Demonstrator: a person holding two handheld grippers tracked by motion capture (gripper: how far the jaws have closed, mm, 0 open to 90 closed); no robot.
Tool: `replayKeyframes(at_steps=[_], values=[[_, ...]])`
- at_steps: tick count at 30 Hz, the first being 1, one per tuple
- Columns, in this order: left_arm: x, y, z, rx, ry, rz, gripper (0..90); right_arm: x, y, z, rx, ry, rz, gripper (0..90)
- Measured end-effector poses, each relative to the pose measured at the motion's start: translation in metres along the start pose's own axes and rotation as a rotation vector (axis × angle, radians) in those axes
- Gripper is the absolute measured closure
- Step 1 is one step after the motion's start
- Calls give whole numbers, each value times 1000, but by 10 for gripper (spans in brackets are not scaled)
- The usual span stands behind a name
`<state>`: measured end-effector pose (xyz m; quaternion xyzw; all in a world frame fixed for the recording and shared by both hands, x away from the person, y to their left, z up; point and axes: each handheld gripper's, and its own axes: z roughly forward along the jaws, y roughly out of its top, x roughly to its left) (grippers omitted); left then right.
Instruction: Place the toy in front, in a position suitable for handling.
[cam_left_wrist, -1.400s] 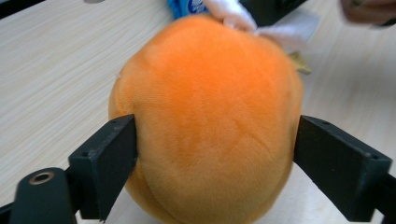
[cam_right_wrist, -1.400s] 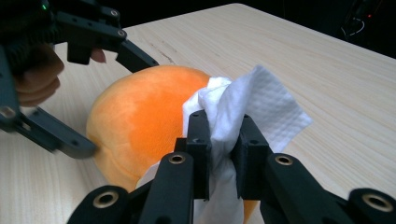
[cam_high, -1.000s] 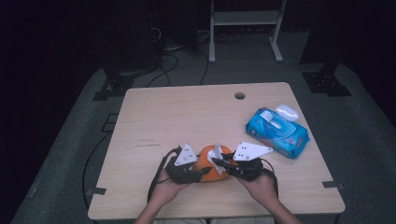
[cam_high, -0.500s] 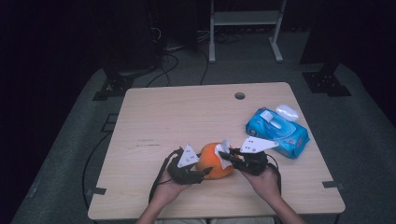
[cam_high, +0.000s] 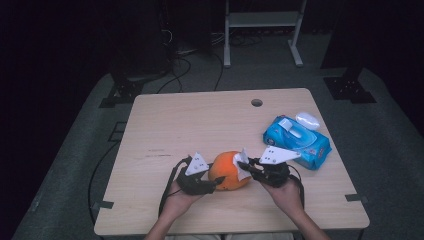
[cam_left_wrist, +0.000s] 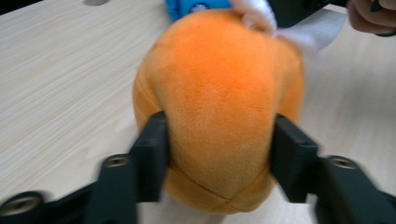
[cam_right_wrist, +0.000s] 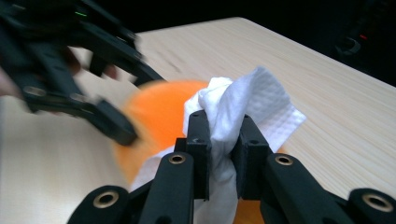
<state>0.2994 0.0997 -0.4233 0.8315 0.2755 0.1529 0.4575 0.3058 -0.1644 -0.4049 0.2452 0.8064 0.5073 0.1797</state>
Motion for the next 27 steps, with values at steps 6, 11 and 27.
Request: replayKeyframes(at_steps=[6, 11, 27], values=[[-10, 2, 3, 30, 39, 73, 366, 8, 2, 6, 0, -5, -10, 777], [4, -2, -1, 24, 8, 0, 460, 31, 6, 9, -8, 54, -77, 777], [-6, 3, -1, 6, -4, 35, 487, 32, 9, 11, -17, 69, -66, 777]])
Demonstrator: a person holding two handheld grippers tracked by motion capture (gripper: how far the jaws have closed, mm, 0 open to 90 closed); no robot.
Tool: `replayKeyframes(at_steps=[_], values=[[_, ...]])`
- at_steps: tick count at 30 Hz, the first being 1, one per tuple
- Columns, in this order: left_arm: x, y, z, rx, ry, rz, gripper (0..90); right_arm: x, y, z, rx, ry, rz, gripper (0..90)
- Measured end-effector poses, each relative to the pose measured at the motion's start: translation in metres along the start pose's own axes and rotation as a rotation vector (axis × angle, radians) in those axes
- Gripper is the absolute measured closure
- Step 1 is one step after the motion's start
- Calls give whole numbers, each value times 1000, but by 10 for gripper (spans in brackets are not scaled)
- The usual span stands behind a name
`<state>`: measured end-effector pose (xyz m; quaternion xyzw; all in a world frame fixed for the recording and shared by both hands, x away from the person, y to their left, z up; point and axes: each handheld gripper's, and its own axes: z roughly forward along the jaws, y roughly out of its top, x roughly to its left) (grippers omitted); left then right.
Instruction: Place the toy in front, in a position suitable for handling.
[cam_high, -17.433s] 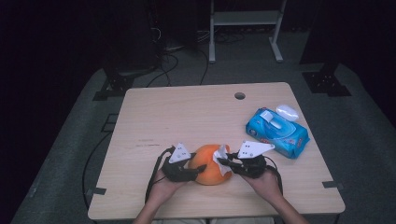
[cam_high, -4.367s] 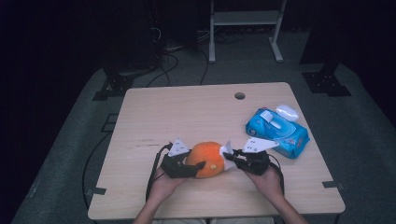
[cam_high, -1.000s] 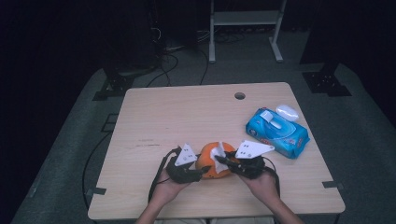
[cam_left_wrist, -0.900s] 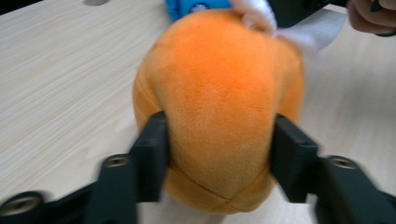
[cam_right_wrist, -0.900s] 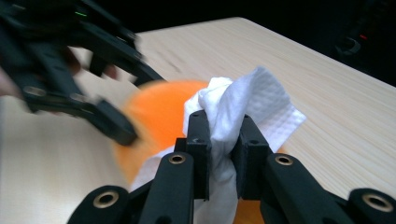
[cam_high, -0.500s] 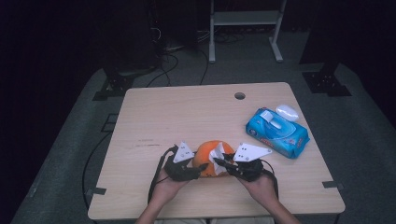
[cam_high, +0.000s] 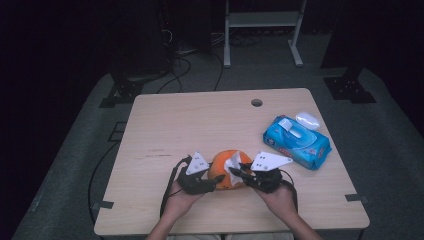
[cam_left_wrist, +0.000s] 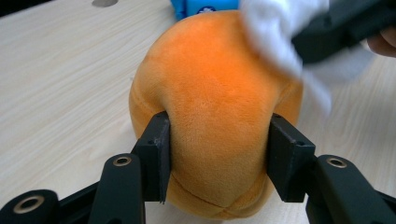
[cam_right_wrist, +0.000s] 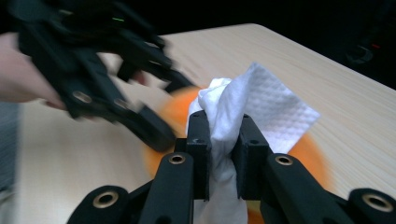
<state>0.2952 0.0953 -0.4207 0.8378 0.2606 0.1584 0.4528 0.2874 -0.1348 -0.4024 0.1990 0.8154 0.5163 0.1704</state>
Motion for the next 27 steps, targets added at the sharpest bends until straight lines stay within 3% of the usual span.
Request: replayKeyframes(at_steps=[2, 4, 8, 10, 13, 16, 19, 21, 23, 27], values=[[1, -1, -1, -6, -11, -2, 492, 3, 1, 1, 7, 1, -26, 778], [3, -1, -2, -10, -25, -11, 495, -6, -1, -3, -5, 1, 3, 779], [2, -2, -2, -15, -33, -10, 497, -29, -10, -15, -7, -59, 65, 778], [0, 0, -2, -14, -28, 4, 498, -34, -13, -17, -4, -71, 82, 778], [-5, 2, -1, -12, -13, 44, 497, -23, -7, -15, -8, -55, 52, 777], [-14, 4, 0, -1, 7, 108, 490, -2, 1, -5, -16, 21, 8, 777], [-14, 4, -1, 6, 17, 117, 478, 10, 5, 1, 3, 41, -43, 777], [-10, 1, -1, 3, 20, 105, 475, 2, 4, -1, -3, 40, -20, 778], [-2, -1, -3, 3, 12, 78, 474, -13, -1, -7, -7, -1, 17, 778], [10, -5, -2, -5, -4, -3, 471, -47, -20, -17, -2, -45, 155, 778]])
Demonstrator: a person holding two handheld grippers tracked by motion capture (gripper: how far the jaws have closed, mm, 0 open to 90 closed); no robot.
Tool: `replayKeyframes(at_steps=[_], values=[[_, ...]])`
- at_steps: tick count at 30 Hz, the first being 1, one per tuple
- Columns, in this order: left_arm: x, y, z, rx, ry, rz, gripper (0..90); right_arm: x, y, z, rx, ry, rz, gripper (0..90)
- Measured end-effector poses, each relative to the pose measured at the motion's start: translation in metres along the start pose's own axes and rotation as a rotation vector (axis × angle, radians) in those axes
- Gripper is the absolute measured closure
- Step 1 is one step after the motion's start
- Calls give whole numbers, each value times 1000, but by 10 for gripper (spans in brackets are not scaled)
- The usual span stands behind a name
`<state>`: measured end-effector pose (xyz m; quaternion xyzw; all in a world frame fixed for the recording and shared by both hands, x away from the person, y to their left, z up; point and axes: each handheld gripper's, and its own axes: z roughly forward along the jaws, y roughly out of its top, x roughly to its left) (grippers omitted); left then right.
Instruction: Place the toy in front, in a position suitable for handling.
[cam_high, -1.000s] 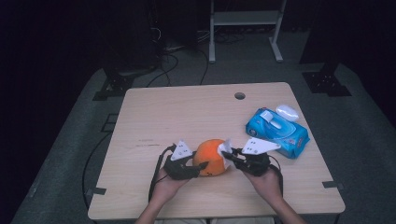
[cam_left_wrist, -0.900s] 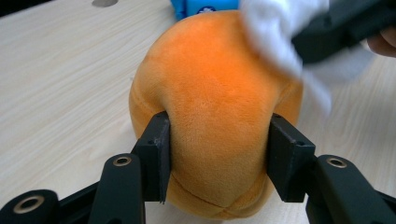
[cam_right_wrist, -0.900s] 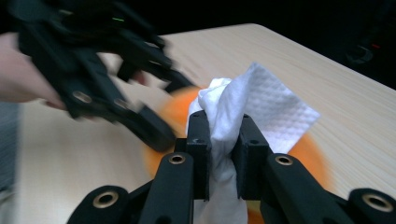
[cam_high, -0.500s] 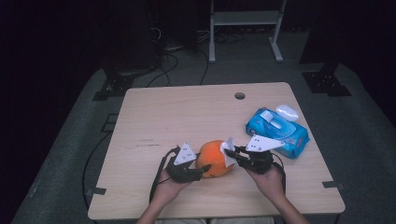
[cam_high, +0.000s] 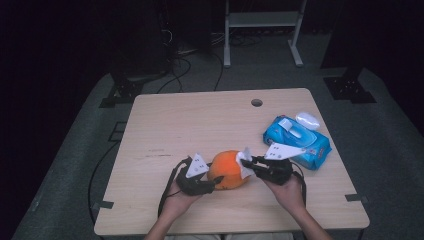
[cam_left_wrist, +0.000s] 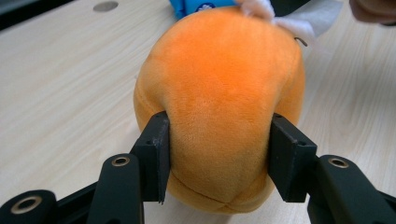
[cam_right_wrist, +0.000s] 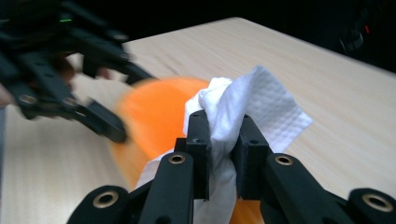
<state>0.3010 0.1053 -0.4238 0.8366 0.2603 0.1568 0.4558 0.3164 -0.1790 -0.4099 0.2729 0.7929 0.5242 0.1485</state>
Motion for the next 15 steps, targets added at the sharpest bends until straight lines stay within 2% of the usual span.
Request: replayKeyframes(at_steps=[2, 3, 7, 9, 13, 14, 15], values=[[2, 0, 1, 4, -2, -22, 441, -8, -4, 0, 6, 5, 43, 778], [2, 1, 1, 13, 1, -25, 396, -7, -5, 0, 4, 8, 48, 777], [-6, 4, 3, 30, 33, 19, 181, 10, 1, 7, 15, 13, -12, 776], [-11, 5, 4, 32, 53, 44, 145, 18, 3, 9, 18, 23, -36, 776], [-15, 6, 3, 35, 56, 80, 153, 33, 6, 13, 20, 56, -73, 776], [-16, 5, 3, 35, 51, 89, 200, 35, 6, 15, 21, 62, -82, 776], [-16, 5, 2, 42, 57, 114, 286, 35, 6, 15, 25, 62, -87, 777]])
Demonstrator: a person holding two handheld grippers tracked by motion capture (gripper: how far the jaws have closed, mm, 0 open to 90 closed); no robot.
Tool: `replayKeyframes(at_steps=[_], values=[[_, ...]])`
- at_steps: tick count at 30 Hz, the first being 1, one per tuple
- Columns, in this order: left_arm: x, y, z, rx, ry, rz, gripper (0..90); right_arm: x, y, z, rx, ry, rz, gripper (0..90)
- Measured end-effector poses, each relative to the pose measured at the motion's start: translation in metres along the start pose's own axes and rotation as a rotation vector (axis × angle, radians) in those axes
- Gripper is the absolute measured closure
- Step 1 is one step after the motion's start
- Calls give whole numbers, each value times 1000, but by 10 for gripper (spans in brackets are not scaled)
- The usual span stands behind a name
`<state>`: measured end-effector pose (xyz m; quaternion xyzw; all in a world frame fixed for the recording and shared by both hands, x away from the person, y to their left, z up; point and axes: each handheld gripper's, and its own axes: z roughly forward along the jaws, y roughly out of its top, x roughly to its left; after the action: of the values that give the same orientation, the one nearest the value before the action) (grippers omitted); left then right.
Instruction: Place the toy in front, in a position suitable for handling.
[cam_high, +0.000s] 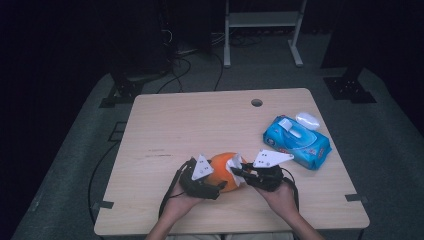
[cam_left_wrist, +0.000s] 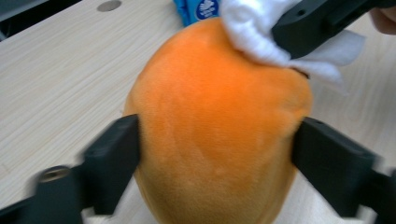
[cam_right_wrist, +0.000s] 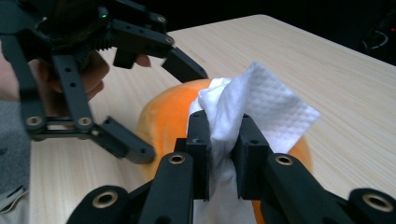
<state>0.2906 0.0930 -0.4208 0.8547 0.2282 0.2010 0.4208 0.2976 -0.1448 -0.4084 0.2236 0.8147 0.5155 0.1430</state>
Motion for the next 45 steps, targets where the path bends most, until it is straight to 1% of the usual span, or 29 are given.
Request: replayKeyframes(at_steps=[1, 2, 3, 4, 5, 7, 8, 9, 11, 13, 16, 17, 18, 19, 20, 21, 22, 24, 25, 26, 28, 30, 32, 33, 34, 37, 40, 43, 45], values=[[1, -1, -1, -5, -4, -6, 354, -2, 0, 0, 0, -1, -3, 778], [4, -1, -1, -9, -13, -22, 396, -5, 0, -2, -4, -2, 4, 778], [6, -2, -1, -10, -17, -33, 415, -10, -1, -4, -13, -6, 22, 778], [8, -4, -2, -6, -22, -35, 429, -15, -2, -6, -14, -24, 26, 778], [9, -4, -2, -12, -28, -47, 433, -22, -4, -9, -10, -48, 36, 777], [11, -5, -2, -14, -39, -57, 426, -32, -10, -10, -14, -43, 95, 777], [10, -4, -2, -15, -37, -61, 389, -34, -12, -10, -17, -35, 114, 777], [10, -2, -2, -9, -33, -61, 330, -33, -12, -9, -16, -35, 116, 777], [7, 1, -3, -28, -37, -68, 202, -27, -10, -7, -13, -35, 95, 777], [4, 6, -4, -41, -37, -70, 140, -20, -8, -4, -16, 0, 87, 777], [1, 7, -3, -24, -28, -46, 143, 0, -2, 2, -12, 45, 35, 777], [2, 5, -4, -25, -37, -40, 184, 5, 0, 3, -6, 49, 11, 777], [3, 2, -5, -31, -45, -44, 248, 8, 2, 3, 2, 43, -4, 777], [5, 0, -5, -38, -54, -49, 292, 7, 3, 3, 2, 44, -7, 778], [6, -1, -6, -39, -58, -53, 322, 3, 2, 2, -4, 48, 5, 778], [7, -2, -5, -42, -65, -58, 337, -1, 2, 1, -6, 41, 18, 778], [7, -3, -5, -42, -72, -58, 352, -6, 1, 0, -5, 24, 23, 778], [6, -4, -5, -43, -75, -52, 363, -16, -3, -1, 10, -15, 34, 777], [6, -3, -5, -45, -76, -56, 362, -22, -6, -2, 21, -29, 49, 777], [7, -3, -5, -44, -75, -60, 357, -27, -10, -2, 27, -27, 68, 777], [7, -1, -5, -44, -80, -74, 309, -28, -13, -1, 28, -14, 79, 777], [6, 4, -7, -47, -72, -77, 197, -21, -12, 2, 30, -5, 59, 777], [7, 5, -10, -59, -71, -82, 172, -16, -9, 3, 19, 14, 53, 776], [8, 5, -11, -52, -73, -80, 181, -13, -8, 3, 8, 27, 61, 777], [9, 4, -11, -51, -81, -78, 226, -10, -7, 3, -1, 36, 58, 776], [11, -2, -13, -55, -105, -79, 333, -3, -4, 3, -12, 44, 35, 776], [14, -4, -14, -57, -112, -84, 392, -7, -8, 6, -16, 56, 57, 777], [16, -6, -13, -63, -125, -92, 414, -13, -13, 8, -5, 40, 67, 777], [16, -6, -13, -68, -127, -99, 415, -18, -16, 8, 13, 13, 66, 777]])
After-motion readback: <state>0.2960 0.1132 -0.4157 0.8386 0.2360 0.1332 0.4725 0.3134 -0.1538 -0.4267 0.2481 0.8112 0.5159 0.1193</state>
